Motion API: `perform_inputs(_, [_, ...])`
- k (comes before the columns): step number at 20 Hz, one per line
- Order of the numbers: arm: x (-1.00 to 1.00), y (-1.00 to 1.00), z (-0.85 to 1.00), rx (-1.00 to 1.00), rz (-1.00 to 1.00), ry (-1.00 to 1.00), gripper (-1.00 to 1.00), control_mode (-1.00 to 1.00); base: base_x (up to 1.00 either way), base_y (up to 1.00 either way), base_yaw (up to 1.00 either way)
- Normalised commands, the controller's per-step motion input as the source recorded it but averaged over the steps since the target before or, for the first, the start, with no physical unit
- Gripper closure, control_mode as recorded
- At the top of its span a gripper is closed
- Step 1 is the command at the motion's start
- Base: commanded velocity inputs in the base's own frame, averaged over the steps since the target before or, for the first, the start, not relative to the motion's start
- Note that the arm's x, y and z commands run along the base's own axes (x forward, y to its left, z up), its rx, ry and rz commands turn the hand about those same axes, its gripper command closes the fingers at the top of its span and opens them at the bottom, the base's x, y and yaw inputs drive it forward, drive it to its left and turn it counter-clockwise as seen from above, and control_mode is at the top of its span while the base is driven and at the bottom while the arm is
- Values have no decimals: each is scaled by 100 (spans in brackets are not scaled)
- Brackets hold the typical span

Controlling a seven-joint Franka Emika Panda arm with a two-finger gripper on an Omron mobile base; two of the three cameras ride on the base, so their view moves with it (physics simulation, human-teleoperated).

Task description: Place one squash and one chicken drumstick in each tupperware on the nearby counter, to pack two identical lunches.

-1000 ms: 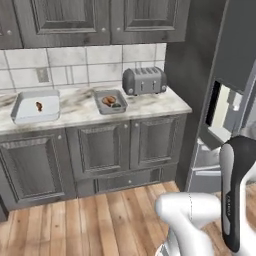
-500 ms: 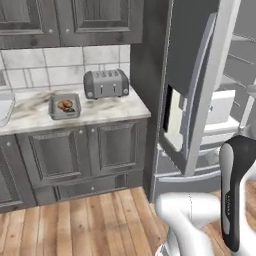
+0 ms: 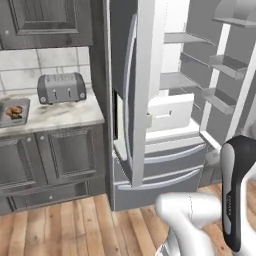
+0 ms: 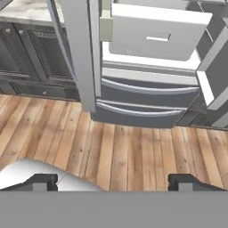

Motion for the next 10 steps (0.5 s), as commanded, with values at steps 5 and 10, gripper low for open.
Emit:
perform_inputs(5, [0,0,0,0,0,0,-100,100,10,-62,-4])
perform_inputs(10, [0,0,0,0,0,0,-100,100,20,-50,0])
